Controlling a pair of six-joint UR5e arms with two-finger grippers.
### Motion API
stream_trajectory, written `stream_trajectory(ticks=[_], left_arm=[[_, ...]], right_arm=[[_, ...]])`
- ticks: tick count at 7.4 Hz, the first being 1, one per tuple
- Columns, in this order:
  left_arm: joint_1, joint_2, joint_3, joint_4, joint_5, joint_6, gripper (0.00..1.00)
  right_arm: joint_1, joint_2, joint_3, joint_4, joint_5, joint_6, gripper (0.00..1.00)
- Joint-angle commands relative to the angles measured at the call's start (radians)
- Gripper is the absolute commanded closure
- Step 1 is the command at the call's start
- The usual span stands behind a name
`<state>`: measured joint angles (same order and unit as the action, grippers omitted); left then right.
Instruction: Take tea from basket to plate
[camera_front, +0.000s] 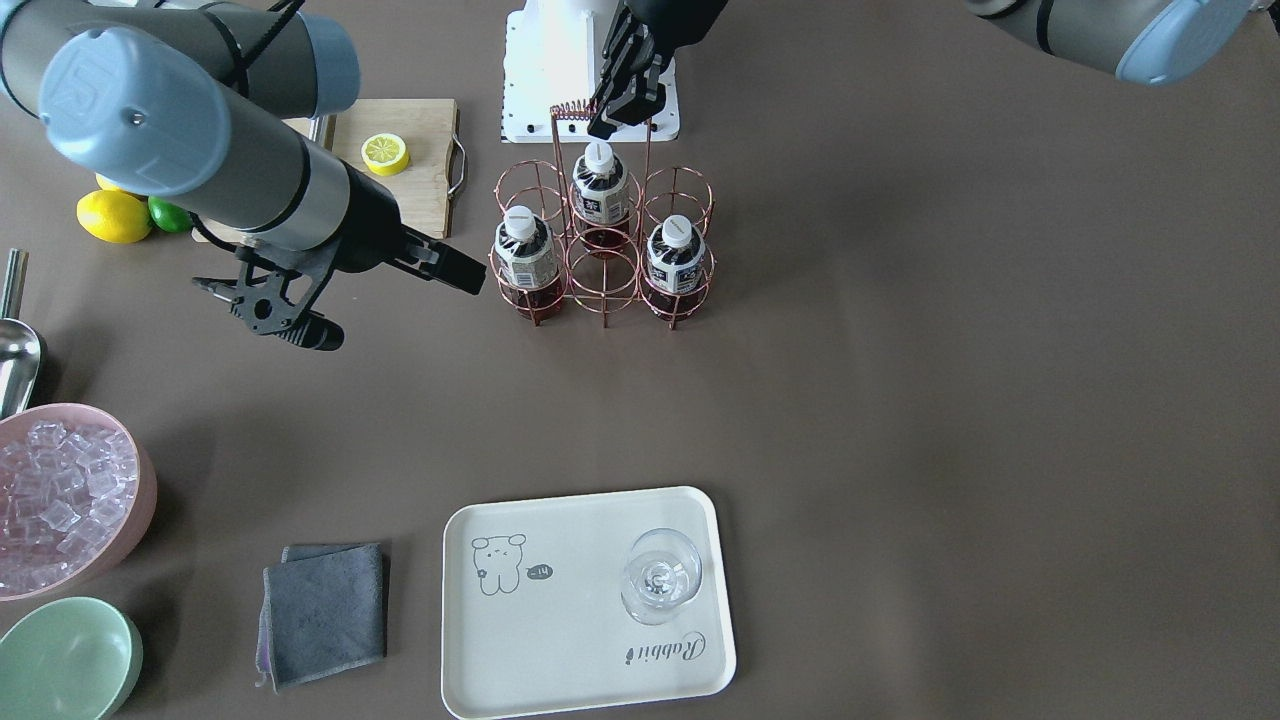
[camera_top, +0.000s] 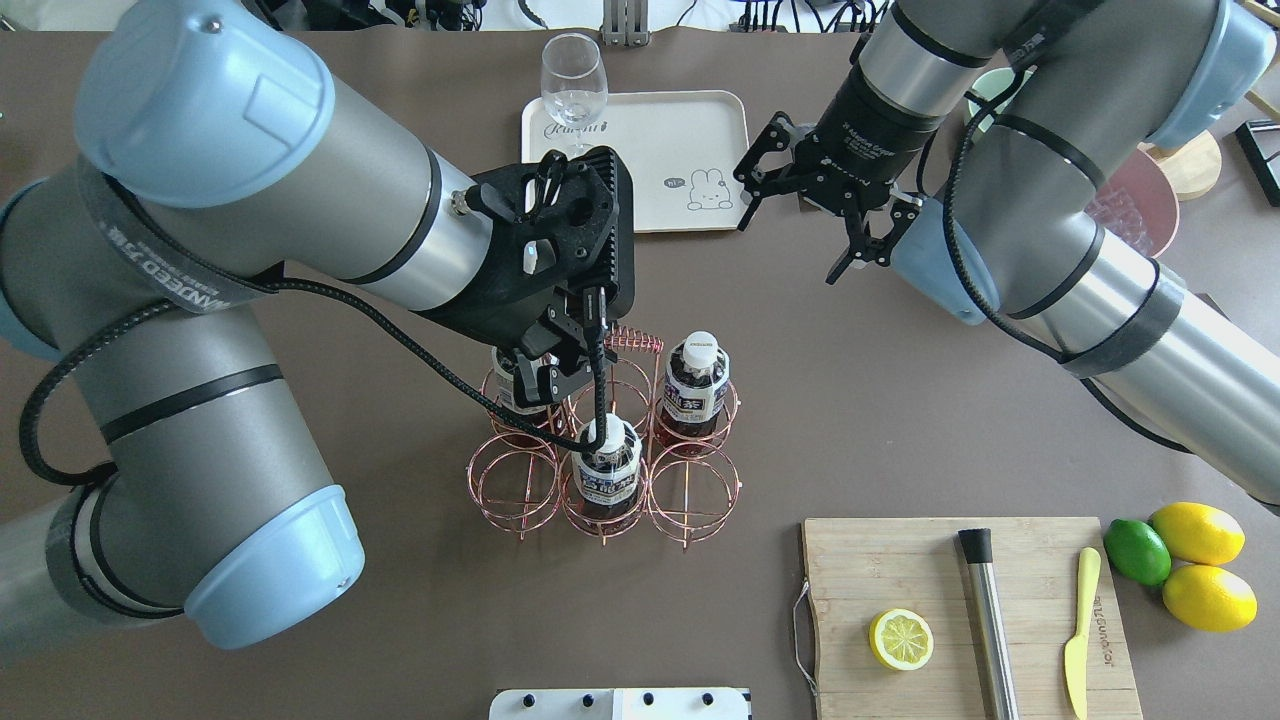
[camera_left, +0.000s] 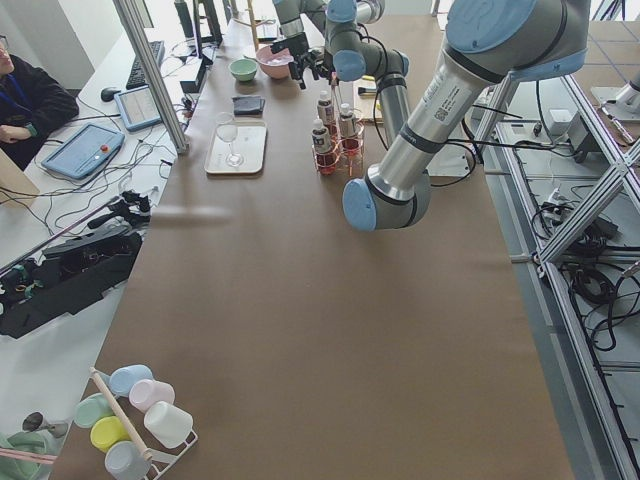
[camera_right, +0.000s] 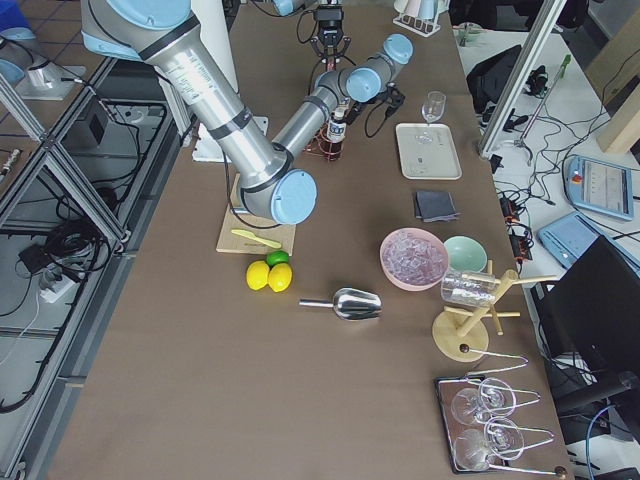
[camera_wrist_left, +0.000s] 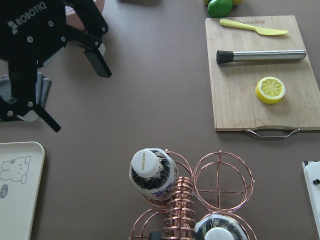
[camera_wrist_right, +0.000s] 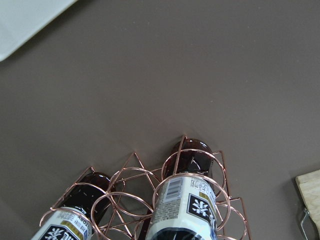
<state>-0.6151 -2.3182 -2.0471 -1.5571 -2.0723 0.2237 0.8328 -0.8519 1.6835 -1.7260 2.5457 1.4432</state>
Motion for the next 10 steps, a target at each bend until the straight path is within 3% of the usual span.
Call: stream_trajectory(ticks=[1,2,4,8,9,10], left_arm=[[0.000,0.003,-0.001,0.000,0.000,0.000,1.00],[0.000,0.003,-0.001,0.000,0.001,0.000,1.00],[0.000,0.005,0.001,0.000,0.001,0.000,1.00],[-0.002,0.020,-0.005,0.000,0.001,0.000,1.00],[-0.002,0.022,-0.005,0.000,0.001,0.000,1.00],[-0.002,0.020,-0.005,0.000,0.001,0.000,1.00]], right_arm=[[-0.049,0.005,-0.007,0.011,0.001,0.008,0.03],[-0.054,0.005,-0.007,0.014,0.001,0.008,0.08],[-0.057,0.007,-0.007,0.019,0.002,0.008,0.34],[-0.087,0.005,-0.005,0.019,0.002,0.006,0.37],[-0.086,0.005,-0.002,0.019,0.005,0.006,0.58],[-0.080,0.004,0.005,0.017,0.007,0.003,0.91]])
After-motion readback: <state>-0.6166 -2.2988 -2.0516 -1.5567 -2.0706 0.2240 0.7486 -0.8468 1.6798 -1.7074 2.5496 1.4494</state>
